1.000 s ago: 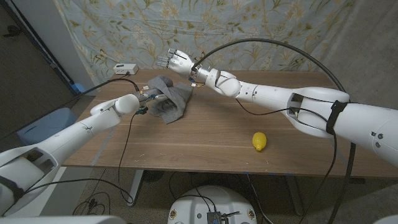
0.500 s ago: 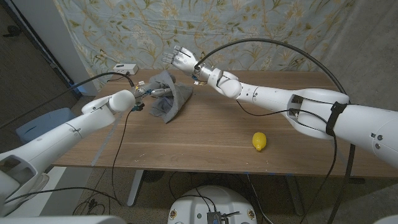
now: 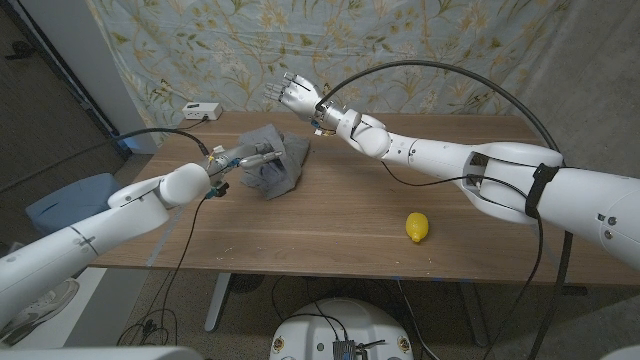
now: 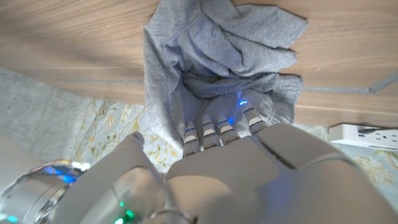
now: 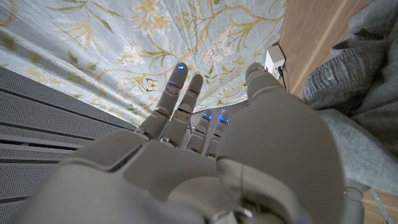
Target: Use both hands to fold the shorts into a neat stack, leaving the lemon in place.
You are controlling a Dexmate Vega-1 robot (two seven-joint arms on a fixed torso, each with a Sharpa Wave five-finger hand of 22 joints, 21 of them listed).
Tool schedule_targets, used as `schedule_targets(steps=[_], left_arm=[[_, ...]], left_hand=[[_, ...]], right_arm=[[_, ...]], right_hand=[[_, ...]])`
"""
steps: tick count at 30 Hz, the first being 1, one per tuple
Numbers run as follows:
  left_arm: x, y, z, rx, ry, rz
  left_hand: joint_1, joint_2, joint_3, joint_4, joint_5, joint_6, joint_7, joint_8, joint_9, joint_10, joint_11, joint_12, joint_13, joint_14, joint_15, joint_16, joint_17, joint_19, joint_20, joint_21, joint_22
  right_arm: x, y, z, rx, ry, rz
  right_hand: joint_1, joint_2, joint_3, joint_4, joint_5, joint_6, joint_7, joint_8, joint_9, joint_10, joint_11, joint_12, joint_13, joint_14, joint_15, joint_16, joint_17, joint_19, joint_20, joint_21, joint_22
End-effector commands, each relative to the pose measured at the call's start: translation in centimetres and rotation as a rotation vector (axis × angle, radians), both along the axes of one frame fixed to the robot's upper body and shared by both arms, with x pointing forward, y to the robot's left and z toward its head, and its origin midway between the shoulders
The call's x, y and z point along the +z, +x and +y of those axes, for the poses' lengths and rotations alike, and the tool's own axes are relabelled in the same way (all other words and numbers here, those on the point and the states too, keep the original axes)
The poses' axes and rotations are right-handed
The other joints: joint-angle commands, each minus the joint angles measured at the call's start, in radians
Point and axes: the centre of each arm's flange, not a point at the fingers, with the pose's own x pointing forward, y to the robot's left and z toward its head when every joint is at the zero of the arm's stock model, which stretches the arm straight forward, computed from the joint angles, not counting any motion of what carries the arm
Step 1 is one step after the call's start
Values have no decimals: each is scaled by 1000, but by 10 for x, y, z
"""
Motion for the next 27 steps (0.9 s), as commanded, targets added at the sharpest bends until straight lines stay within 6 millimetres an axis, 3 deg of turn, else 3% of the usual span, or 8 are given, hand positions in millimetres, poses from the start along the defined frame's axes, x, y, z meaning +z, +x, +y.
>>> schedule_targets(steps=[1,8,11,23,27], left_arm=[[-26,-79,8,37,-84,-136],[-26,-120,9,51,-125,-308],[-23,-126,11,63,-117,-324],[-18,-101,26,82,-111,-284],[-12,-89,29,69,-105,-294]], left_hand=[[-11,-1,-4,3,4,15,-1,7,3,22,3,14,-1,13,14,9,1,1,4,-5,1],[-22,-6,-9,-2,7,86,14,23,3,95,2,38,-1,79,24,26,1,21,3,-6,1],[-23,-6,-9,-4,8,95,10,23,3,106,1,42,-1,94,22,30,1,31,2,-4,1],[-24,-7,-10,-6,8,103,11,22,3,106,2,39,0,101,19,28,1,37,3,-4,1],[-24,-6,-9,-6,9,102,12,20,3,102,0,37,0,103,17,28,1,41,2,-3,1]], right_arm=[[5,-2,-2,-5,19,3],[5,-9,-5,-17,25,-4],[4,-13,-5,-15,27,-5],[-9,-26,-12,-23,99,17],[-10,-32,-16,-17,152,39]], right_hand=[[-18,-3,-1,11,9,2,9,5,3,9,3,6,2,-7,-153,4,6,14,-16,-6,2],[-31,-4,-3,16,10,-1,11,5,3,7,4,6,2,-10,-154,4,6,18,-15,-10,2],[-34,-4,-3,17,11,-1,10,5,3,7,4,6,2,-10,-155,3,7,19,-15,-12,2],[-45,-1,-1,21,14,9,10,11,3,14,3,9,2,-14,-156,3,8,26,-16,-19,2],[-73,2,-3,34,13,33,12,19,2,31,11,14,1,-18,-154,3,11,36,-16,-29,2]])
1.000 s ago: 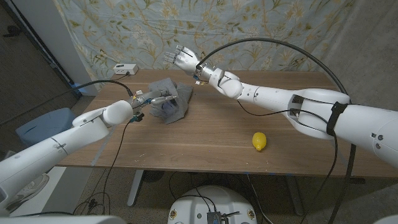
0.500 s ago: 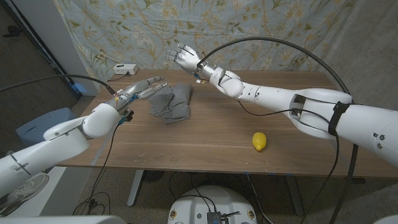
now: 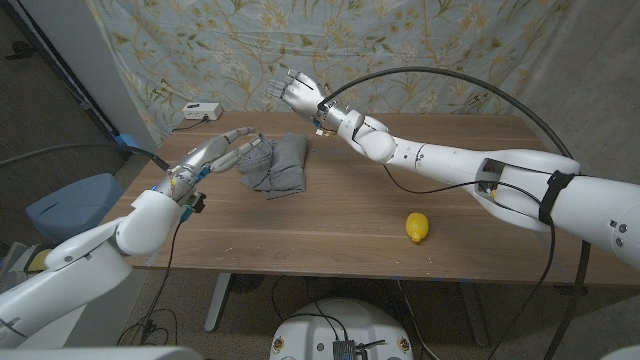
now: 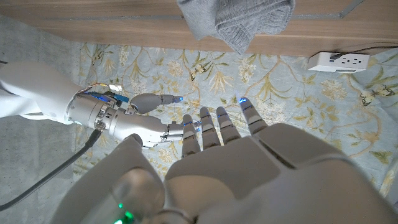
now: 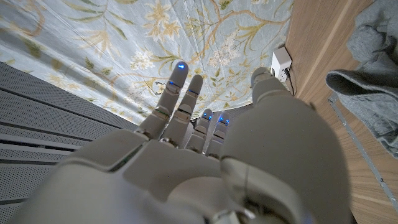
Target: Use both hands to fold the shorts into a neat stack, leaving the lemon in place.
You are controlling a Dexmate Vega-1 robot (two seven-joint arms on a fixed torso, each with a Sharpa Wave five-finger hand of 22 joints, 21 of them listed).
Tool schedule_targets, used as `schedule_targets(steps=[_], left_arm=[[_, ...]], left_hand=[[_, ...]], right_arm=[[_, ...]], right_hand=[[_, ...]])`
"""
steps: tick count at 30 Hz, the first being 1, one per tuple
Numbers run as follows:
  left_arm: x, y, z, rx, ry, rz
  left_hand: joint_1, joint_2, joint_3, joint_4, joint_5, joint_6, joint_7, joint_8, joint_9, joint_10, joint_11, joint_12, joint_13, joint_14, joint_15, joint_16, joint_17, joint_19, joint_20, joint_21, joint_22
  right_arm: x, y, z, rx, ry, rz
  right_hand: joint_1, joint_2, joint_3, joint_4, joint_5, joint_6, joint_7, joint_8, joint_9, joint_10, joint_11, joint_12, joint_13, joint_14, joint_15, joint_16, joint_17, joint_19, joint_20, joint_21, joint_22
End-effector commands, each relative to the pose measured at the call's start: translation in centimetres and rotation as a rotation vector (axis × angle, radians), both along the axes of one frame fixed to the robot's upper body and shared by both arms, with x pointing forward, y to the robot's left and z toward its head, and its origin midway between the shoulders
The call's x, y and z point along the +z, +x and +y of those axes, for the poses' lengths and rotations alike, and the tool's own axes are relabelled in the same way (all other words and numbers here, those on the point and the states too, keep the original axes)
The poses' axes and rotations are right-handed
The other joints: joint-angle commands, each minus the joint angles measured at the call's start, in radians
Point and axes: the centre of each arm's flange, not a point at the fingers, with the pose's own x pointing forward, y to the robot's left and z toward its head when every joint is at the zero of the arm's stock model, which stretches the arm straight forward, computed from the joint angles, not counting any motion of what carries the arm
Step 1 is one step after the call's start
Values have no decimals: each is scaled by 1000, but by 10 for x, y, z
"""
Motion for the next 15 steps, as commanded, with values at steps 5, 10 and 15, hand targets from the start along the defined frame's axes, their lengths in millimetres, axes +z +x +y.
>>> schedule_targets(steps=[5,10,15], left_arm=[[11,35,19,-48,-33,-53],[20,53,25,-137,-107,-94],[27,72,26,-236,-194,-120]], left_hand=[[-3,14,7,-7,12,-5,-12,-9,3,-19,-9,-13,-1,9,-12,-3,3,20,3,6,2],[-1,21,13,-8,14,-16,-19,-14,3,-31,-14,-19,-1,4,-18,-9,3,28,2,7,2],[1,24,17,-9,14,-21,-23,-16,3,-34,-16,-20,-1,3,-19,-10,3,38,0,10,2]], right_arm=[[-5,-25,-16,33,199,80],[3,-34,-31,98,357,228],[8,-46,-57,214,541,371]], right_hand=[[-51,1,-3,26,3,33,5,15,2,31,11,14,1,-20,-152,0,7,18,-16,-18,1],[-158,20,-19,84,-13,36,21,11,1,53,42,15,1,-68,-147,-12,2,5,18,-58,3],[-259,8,-49,128,-31,50,49,11,0,87,78,19,1,-84,-105,-8,-11,-9,41,-99,4]])
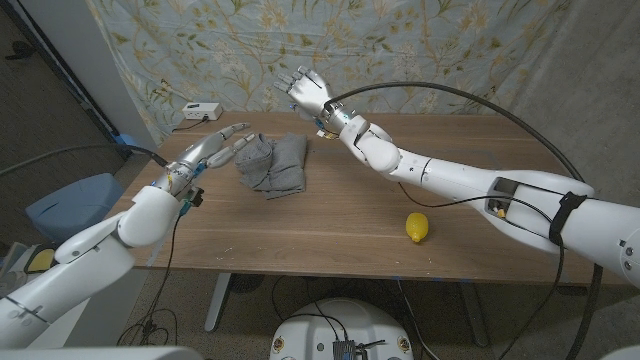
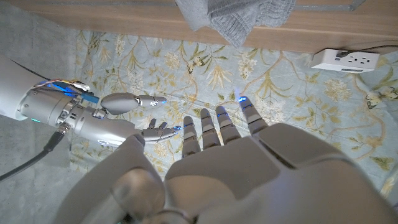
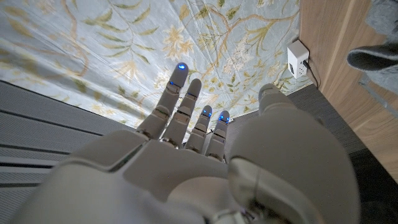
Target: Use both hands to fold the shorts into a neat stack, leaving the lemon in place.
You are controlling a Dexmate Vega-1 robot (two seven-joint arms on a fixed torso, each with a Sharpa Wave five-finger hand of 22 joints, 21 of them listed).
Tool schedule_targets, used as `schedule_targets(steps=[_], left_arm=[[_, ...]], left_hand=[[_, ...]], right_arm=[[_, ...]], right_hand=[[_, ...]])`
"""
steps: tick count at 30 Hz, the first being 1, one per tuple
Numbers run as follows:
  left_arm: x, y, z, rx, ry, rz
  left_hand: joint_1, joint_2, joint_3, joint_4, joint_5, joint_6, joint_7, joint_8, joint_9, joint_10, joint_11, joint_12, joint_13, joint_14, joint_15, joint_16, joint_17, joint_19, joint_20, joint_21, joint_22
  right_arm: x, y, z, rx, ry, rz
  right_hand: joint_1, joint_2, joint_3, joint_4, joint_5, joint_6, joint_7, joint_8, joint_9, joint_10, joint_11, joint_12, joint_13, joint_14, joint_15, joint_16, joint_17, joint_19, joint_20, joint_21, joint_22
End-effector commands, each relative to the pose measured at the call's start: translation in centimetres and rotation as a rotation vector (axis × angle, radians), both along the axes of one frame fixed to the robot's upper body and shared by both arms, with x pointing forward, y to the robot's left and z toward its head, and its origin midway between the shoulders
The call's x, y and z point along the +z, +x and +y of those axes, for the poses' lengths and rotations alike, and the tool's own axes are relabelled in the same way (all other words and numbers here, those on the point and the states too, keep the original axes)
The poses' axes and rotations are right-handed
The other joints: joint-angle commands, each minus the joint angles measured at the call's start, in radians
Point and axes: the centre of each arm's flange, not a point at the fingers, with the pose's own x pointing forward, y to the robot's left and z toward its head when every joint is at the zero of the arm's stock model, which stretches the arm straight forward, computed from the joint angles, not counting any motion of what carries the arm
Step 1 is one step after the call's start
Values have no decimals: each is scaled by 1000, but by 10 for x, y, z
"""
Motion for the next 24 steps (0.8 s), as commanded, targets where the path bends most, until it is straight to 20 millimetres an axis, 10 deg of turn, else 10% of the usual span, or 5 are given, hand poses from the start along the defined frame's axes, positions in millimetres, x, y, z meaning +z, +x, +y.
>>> schedule_targets(steps=[1,13,24], left_arm=[[18,37,7,-174,-139,-72],[30,68,2,-348,-265,-65],[35,85,0,-427,-273,-35]], left_hand=[[4,8,9,-1,7,-2,-5,0,3,-4,1,-6,-1,2,-7,-5,2,9,2,5,2],[12,30,27,-1,11,14,2,4,2,11,4,-3,-2,12,-15,-6,1,25,-1,8,2],[19,55,55,7,16,16,5,2,2,11,2,-5,-3,6,-16,-11,1,31,-7,9,2]], right_arm=[[10,-22,-40,170,320,239],[6,-28,-97,466,588,559],[-5,-9,-148,657,774,842]], right_hand=[[-73,-13,-20,33,-12,18,26,6,-1,38,36,12,1,-8,-102,4,-11,0,20,-28,3],[-143,-25,-38,49,-21,88,58,16,-4,88,85,15,0,-34,-33,-1,-40,17,117,-73,0],[-156,-19,-33,42,-27,74,94,0,-6,77,126,3,0,-86,1,-14,-59,-19,146,-126,-2]])
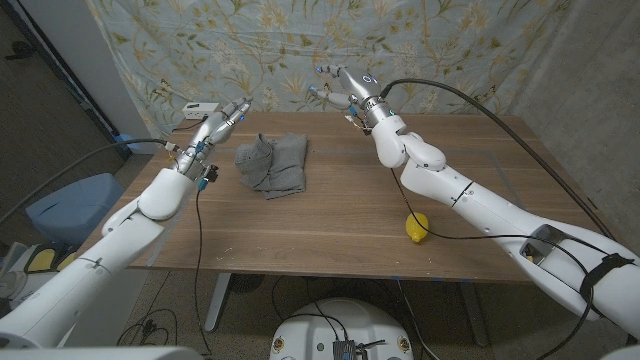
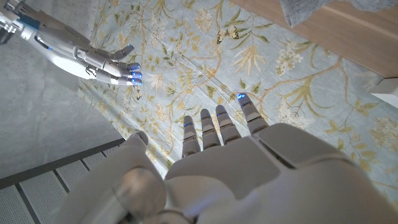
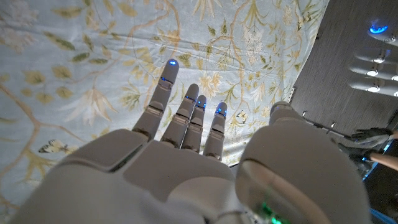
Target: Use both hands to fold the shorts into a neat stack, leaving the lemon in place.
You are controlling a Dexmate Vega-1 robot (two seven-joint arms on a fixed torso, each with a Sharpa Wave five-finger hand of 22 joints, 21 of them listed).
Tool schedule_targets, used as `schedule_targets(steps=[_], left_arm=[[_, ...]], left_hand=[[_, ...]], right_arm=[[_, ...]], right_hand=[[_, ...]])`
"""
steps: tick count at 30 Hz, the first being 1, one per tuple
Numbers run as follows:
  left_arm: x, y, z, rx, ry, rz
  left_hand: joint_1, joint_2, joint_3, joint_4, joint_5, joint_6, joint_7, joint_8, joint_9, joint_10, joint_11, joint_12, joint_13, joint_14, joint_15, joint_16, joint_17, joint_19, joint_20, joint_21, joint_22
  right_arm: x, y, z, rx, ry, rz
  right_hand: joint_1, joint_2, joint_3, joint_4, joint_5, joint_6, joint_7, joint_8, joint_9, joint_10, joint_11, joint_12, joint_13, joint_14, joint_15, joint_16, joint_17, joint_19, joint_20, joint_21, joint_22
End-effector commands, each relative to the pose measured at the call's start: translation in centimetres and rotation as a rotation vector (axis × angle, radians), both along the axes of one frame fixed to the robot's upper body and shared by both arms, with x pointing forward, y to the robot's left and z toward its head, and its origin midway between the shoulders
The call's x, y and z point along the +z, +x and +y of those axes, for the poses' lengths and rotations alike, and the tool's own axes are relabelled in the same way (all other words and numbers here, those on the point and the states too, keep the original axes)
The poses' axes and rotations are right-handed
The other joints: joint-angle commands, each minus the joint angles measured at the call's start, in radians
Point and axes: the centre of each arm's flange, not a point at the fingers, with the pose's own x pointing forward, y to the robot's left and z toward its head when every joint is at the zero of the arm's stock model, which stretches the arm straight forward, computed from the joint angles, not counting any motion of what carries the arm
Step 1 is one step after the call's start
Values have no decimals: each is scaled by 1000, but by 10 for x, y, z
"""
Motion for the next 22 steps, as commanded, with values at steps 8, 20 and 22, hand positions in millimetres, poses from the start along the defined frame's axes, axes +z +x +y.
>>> schedule_targets(steps=[8,20,22], left_arm=[[11,41,-5,-188,-40,47],[9,72,-13,-236,-59,95],[9,77,-13,-234,-72,99]], left_hand=[[10,45,19,3,7,10,-1,1,2,9,-3,2,2,-4,-7,-4,0,6,2,4,3],[12,43,32,6,8,14,3,1,2,16,-2,4,2,1,-10,-4,0,7,3,4,3],[12,43,34,6,8,14,4,1,2,15,-3,3,2,1,-9,-4,0,7,5,3,3]], right_arm=[[-28,16,-108,357,445,342],[-54,9,-165,440,763,293],[-55,5,-164,444,766,270]], right_hand=[[-17,-6,3,-10,-8,-6,41,-12,-1,-10,43,-10,1,-32,20,-4,-16,-39,11,-51,0],[-36,-12,-2,-14,-18,29,84,-5,-2,10,83,-6,2,-17,53,9,-29,-14,68,-77,1],[-35,-13,-1,-16,-19,29,87,-6,-2,10,87,-6,2,-17,55,10,-31,-11,73,-80,1]])
